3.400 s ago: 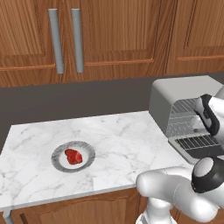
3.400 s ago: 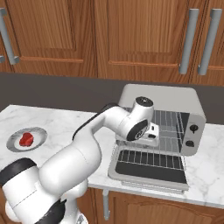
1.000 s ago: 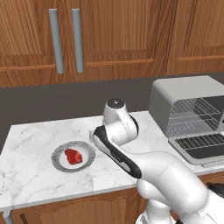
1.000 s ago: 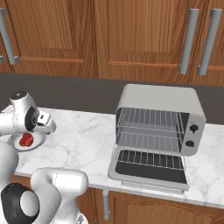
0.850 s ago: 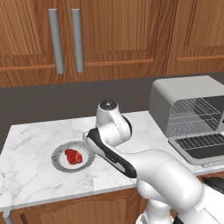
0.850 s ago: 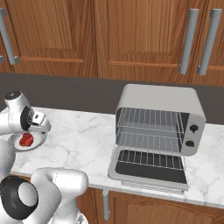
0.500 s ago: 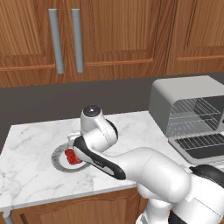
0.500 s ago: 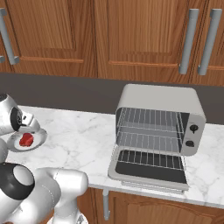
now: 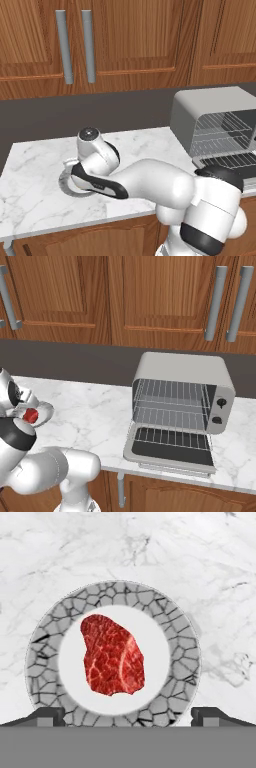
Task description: Open the toaster oven door. Place the hotdog bun on the top rack in the toaster oven and place the steak on the bottom rack.
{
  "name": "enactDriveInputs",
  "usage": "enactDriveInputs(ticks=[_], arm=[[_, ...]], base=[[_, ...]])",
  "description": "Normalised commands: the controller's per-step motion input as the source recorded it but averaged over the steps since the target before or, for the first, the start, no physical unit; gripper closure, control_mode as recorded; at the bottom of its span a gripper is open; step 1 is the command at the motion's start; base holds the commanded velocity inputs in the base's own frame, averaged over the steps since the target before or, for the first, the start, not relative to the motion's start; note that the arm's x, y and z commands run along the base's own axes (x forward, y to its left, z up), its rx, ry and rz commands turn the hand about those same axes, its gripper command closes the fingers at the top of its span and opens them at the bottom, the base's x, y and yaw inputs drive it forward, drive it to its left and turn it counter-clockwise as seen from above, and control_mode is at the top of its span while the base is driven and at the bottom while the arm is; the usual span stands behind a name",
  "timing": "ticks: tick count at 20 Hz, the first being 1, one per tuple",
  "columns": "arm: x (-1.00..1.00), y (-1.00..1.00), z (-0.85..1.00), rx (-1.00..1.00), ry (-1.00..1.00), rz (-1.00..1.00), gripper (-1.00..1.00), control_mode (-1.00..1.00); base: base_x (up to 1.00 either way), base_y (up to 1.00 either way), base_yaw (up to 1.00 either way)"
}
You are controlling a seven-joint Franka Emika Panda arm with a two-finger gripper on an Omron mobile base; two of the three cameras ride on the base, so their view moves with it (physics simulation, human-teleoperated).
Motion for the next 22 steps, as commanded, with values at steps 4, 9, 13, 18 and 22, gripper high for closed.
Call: enactDriveInputs(ticks=[4, 9, 13, 18, 22], arm=[[0.02, 0.00, -0.18, 0.00, 0.00, 0.07, -1.00, -1.00], [0.12, 0.00, -0.22, 0.00, 0.00, 0.08, -1.00, -1.00], [0.25, 0.00, -0.16, 0.00, 0.00, 0.09, -1.00, -1.00], [0.22, 0.13, -0.13, 0.00, 0.00, 0.08, -1.00, -1.00], [0.19, 0.17, -0.12, 0.00, 0.00, 0.07, -1.00, -1.00]], base=[[0.00, 0.00, 0.00], [0.00, 0.00, 0.00], [0.00, 0.00, 0.00], [0.00, 0.00, 0.00], [0.00, 0.00, 0.00]])
